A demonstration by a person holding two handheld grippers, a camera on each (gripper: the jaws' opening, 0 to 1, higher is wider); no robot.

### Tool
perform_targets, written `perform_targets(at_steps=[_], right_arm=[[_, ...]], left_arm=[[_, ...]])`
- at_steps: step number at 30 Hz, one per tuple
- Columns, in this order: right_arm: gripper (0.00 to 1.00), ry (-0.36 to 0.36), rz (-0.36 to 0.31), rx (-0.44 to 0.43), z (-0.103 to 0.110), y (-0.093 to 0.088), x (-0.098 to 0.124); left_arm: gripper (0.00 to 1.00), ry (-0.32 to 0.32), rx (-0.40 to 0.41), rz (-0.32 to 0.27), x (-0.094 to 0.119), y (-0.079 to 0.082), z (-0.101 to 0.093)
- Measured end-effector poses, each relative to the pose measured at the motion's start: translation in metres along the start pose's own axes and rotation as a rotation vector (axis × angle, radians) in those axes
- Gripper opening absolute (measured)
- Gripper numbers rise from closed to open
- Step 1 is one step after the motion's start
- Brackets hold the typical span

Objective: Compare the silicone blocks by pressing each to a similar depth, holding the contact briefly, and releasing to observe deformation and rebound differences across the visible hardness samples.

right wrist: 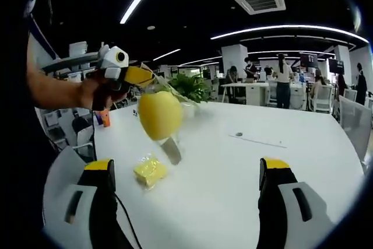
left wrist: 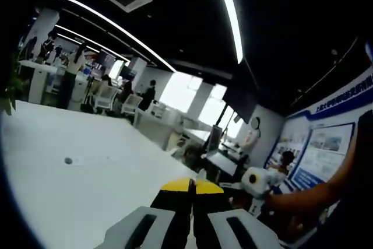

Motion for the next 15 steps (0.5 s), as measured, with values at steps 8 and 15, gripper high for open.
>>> perform_targets(at_steps=[8,15], right_arm=[[0.96,0.051,0.018,0.010,0.010,-0.002,-0.009],[0.96,0.095,-0.011,0.005,0.016,0.002,-0.016]], left_arm=[[0.00,-0.017,0.000,-0.005,0.000,0.000,-0.004],[0.00,-0.043,-0.002,0.002,0.001,-0.005,-0.010]])
Point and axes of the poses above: the point that each gripper's makers call its tool centre point, and the gripper's own axes: x roughly backward along the fingers, z roughly to its left, y roughly out of its top, the point moved 5 cm from there along x, roughly backward along the fingers, and after that the axes turned 6 degrees about z, right-handed, at the moved point
